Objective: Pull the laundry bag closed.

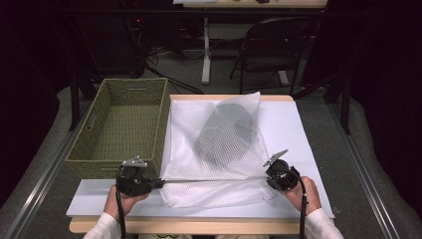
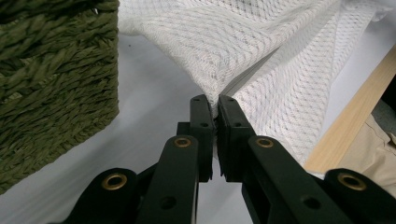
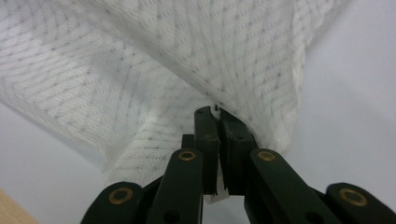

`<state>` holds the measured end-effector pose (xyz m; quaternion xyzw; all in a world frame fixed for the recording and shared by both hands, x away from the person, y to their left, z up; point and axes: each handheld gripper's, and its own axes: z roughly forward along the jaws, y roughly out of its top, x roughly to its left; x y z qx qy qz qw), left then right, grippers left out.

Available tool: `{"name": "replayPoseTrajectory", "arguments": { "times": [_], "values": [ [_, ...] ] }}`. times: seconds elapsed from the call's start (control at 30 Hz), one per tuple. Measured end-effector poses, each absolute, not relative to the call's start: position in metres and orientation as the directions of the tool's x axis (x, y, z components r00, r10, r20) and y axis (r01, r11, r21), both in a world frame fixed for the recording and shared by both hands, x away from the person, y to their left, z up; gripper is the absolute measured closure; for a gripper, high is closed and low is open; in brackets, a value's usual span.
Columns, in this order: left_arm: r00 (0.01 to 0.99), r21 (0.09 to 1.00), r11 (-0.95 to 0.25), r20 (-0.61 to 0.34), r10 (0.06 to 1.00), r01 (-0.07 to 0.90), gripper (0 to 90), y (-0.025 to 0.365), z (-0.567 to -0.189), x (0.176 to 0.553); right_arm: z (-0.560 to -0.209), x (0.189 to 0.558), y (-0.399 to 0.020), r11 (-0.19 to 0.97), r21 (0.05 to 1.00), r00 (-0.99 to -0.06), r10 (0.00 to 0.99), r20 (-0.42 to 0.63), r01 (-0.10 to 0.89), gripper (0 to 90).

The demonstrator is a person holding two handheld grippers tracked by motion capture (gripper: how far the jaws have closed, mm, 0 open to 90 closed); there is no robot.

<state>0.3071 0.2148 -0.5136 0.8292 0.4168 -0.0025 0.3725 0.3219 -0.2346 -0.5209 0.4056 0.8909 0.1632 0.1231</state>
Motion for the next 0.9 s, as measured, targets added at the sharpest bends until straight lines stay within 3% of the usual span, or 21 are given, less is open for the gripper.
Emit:
{"name": "replayPoseTrajectory", "arguments": {
  "times": [0.77, 0.9],
  "values": [
    [0.652, 0.605, -0.393, -0.292, 0.699, 0.692, 85.9, 0.210, -0.517, 0.311, -0.523, 0.310, -0.255, 0.573, 0.387, -0.599, 0.798, -0.064, 0.722, 86.9],
    [0.656, 0.597, -0.399, -0.300, 0.693, 0.695, 80.0, 0.212, -0.517, 0.313, -0.528, 0.308, -0.251, 0.570, 0.386, -0.603, 0.797, -0.044, 0.726, 83.3]
  ]
}}
